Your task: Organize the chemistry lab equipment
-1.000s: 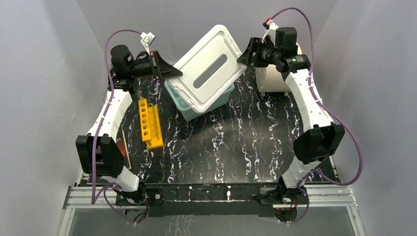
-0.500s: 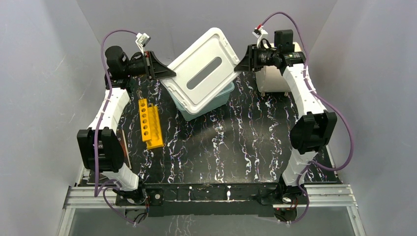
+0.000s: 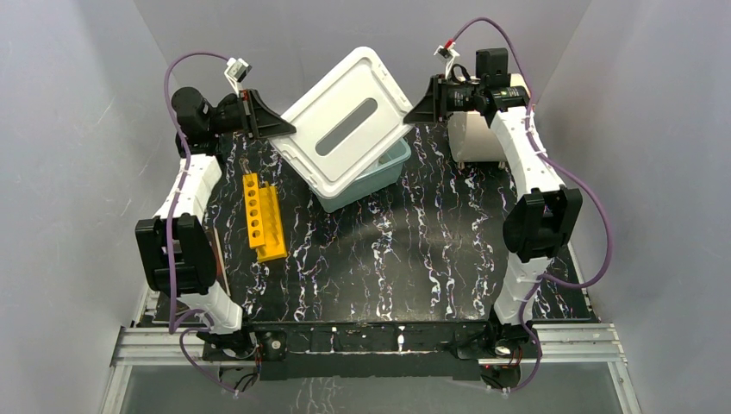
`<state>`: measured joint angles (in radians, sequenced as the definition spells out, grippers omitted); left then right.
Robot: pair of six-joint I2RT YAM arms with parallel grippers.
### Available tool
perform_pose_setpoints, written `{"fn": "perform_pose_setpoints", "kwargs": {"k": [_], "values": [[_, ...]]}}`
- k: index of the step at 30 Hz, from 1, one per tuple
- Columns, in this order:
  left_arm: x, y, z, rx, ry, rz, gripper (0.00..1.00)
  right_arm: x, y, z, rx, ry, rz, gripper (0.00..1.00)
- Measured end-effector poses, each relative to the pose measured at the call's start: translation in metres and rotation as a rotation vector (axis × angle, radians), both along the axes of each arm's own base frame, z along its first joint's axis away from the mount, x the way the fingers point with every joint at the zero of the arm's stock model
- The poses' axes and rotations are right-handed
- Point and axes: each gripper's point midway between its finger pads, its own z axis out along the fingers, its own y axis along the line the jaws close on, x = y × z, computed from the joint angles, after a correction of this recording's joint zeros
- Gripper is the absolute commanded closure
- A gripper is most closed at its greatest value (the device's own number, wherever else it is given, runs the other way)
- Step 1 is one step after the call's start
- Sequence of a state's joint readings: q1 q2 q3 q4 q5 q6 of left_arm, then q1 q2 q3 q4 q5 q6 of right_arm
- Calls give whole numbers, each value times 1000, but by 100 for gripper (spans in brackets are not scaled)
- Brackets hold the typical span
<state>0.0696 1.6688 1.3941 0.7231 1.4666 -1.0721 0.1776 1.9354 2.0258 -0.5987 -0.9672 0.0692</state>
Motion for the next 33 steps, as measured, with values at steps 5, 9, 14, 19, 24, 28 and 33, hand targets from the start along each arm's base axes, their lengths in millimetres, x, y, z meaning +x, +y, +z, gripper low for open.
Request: {"fn": "perform_pose_setpoints", "kwargs": {"k": [5,9,14,19,24,28,33], "values": [[2,7,-4,-1,12,15,100,-11,6,12,62,-13,84,95],[6,13,-7,0,12,39,86,-19,8,15,102,2,133,100],[20,19,-20,7,62,112,54,-20,10,1,119,72,124,100],[43,25,-30,34,114,252,32,-21,11,-18,142,185,79,100],[69,41,-37,105,152,441,20,-18,11,-28,162,266,24,100],[89,63,-43,202,171,630,14,-10,9,-29,164,298,-38,100],[98,87,-60,304,222,792,12,5,3,-36,145,328,-153,100]]}}
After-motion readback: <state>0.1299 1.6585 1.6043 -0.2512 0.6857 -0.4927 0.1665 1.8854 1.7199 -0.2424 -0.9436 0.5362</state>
